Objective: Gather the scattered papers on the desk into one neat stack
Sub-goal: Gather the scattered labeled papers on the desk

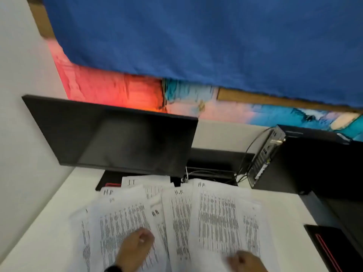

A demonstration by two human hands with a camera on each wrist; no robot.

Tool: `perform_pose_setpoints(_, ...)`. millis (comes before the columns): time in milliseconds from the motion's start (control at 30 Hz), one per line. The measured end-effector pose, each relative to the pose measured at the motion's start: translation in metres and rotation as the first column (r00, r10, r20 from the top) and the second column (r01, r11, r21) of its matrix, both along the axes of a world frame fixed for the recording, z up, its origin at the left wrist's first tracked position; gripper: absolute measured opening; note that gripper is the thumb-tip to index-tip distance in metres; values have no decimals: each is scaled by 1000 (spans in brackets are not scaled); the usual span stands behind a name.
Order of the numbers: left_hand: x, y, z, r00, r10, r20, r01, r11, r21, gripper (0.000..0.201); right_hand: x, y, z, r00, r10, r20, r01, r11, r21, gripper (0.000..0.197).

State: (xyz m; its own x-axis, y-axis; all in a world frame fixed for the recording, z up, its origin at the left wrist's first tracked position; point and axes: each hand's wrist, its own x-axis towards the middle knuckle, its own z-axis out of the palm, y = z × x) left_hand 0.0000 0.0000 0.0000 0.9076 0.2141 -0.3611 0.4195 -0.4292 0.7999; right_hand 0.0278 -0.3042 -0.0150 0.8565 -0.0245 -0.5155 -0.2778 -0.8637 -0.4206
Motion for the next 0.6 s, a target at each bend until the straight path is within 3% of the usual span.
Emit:
perform_pose_setpoints(67,12,-9,-13,996,91,17,-92,994,56,4,38,-43,18,997,-42,68,45,998,-39,33)
perform_pose_setpoints(167,29,-19,-23,985,159,-67,-149,979,140,19,64,-83,0,989,-106,107,117,987,-107,20)
perform_pose_setpoints(300,45,-38,-34,935,291,-202,-237,938,254,67,90,-113,-21,941,-339,-2,332,921,-206,83)
perform_pose_setpoints(367,51,-48,-38,920,304,-247,-235,933,273,79,104,-117,-17,898,-438,-29,419,875,-242,100)
perform_pose_setpoints(500,60,-74,-41,932,263,-250,-212,954,212,71,127,-113,-22,900,-427,-83,417,902,-117,110)
perform_pose_setpoints(600,71,-90,-41,940,252,-232,-221,964,149,72,140,-103,-25,914,-382,-135,393,918,64,98)
